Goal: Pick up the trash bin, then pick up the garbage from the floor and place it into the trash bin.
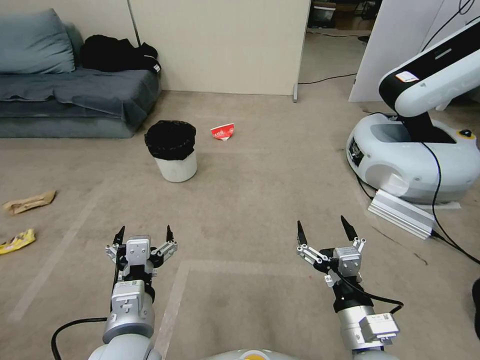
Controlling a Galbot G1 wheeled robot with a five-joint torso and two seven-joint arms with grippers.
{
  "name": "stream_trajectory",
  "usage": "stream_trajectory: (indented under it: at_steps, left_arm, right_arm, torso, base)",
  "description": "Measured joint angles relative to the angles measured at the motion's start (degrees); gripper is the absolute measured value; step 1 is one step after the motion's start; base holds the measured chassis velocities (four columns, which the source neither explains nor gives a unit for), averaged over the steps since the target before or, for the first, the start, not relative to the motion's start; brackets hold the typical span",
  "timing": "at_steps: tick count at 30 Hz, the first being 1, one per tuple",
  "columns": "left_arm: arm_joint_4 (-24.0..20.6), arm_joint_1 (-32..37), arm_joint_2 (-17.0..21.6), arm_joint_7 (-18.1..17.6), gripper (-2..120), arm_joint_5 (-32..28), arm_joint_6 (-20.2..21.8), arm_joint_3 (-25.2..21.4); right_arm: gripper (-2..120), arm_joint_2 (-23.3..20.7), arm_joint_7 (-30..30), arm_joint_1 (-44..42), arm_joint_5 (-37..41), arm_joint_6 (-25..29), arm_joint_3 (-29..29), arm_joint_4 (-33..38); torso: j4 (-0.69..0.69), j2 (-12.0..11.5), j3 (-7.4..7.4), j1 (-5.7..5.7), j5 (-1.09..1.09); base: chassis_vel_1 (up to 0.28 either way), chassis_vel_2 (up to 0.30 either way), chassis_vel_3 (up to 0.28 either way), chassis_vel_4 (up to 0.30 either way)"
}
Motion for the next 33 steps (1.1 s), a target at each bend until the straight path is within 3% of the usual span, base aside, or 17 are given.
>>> stream_trajectory:
  at_steps: [33]
  left_arm:
    - [-0.75,0.17,-0.11,-0.56,100,-0.19,0.18,-0.43]
  right_arm:
    - [100,-0.01,-0.02,0.16,0.28,-0.14,-0.08,-0.02]
  torso:
    - [0.00,0.00,0.00,0.00,-0.01]
  base:
    - [-0.208,0.214,0.212,-0.210]
